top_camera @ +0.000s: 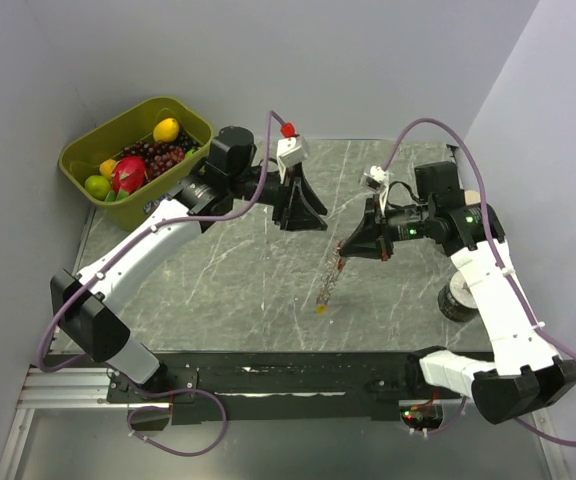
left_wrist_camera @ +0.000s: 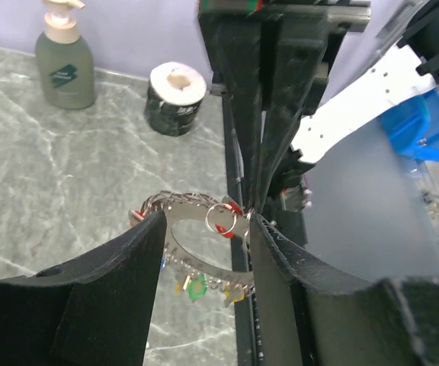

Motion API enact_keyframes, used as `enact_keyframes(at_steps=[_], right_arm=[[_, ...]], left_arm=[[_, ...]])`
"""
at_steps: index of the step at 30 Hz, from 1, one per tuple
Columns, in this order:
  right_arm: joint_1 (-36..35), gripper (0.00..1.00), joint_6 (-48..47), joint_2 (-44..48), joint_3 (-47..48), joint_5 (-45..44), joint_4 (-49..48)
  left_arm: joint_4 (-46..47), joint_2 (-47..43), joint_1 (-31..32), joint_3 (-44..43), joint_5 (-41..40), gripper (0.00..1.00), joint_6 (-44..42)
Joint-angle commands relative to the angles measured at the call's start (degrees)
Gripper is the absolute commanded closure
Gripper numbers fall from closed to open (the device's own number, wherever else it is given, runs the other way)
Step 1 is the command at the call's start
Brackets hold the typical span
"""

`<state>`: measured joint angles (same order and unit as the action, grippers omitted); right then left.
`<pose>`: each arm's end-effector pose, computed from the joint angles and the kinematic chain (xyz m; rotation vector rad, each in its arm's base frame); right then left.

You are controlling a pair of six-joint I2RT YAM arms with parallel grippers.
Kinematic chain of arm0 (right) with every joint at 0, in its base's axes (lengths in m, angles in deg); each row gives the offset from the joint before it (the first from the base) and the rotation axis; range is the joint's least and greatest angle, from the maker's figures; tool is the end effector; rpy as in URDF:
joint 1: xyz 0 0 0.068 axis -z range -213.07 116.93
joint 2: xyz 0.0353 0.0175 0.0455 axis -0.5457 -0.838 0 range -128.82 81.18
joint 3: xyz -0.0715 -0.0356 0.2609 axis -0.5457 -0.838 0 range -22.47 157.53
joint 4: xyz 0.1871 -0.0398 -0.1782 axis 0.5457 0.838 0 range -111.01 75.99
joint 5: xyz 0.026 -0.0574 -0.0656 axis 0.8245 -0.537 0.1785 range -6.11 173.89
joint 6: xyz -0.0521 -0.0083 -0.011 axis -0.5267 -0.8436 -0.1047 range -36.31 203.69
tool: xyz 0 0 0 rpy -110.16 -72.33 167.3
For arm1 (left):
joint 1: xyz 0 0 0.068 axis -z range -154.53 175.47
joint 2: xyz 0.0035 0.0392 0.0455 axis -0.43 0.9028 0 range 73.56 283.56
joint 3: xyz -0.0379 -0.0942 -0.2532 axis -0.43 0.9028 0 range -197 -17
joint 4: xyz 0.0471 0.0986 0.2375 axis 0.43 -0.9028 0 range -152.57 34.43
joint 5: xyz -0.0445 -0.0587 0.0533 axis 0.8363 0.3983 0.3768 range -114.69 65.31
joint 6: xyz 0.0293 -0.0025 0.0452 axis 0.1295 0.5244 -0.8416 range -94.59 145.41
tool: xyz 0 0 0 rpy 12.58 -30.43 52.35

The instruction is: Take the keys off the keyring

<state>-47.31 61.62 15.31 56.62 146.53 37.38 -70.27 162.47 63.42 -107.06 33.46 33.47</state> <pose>0.1867 0.0799 0.4049 -1.1210 1.7772 1.1797 0.2566 -0.2384 0.4206 1.2120 1.5182 -1.4587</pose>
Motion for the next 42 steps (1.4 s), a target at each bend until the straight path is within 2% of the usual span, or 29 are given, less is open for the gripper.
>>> enact_keyframes(at_steps=[1, 5, 12, 27, 42], right_arm=[[-1.23, 1.00, 0.44, 0.21, -0.43, -4.36, 2.00], [-1.32, 1.00, 2.55, 0.21, -0.43, -4.36, 0.94], [-1.05, 1.00, 4.31, 0.65, -1.22, -4.19, -0.12], [0.09, 1.00, 5.54, -0.23, -1.31, -3.57, -0.65], [0.79, 1.00, 5.89, -0.40, -0.78, -0.76, -0.47]], left_arm=[[-5.68, -1.36, 3.69, -3.54, -6.20, 0.47, -9.70], [-8.15, -0.92, 5.81, -3.45, -13.22, 0.51, -13.58], [-10.79, -0.40, 8.36, -3.54, -19.38, 0.54, -19.83], [-15.89, -0.22, 13.20, -3.98, -22.29, 0.62, -27.12], [-14.57, 0.04, 15.30, -3.37, -26.07, 0.67, -26.69]])
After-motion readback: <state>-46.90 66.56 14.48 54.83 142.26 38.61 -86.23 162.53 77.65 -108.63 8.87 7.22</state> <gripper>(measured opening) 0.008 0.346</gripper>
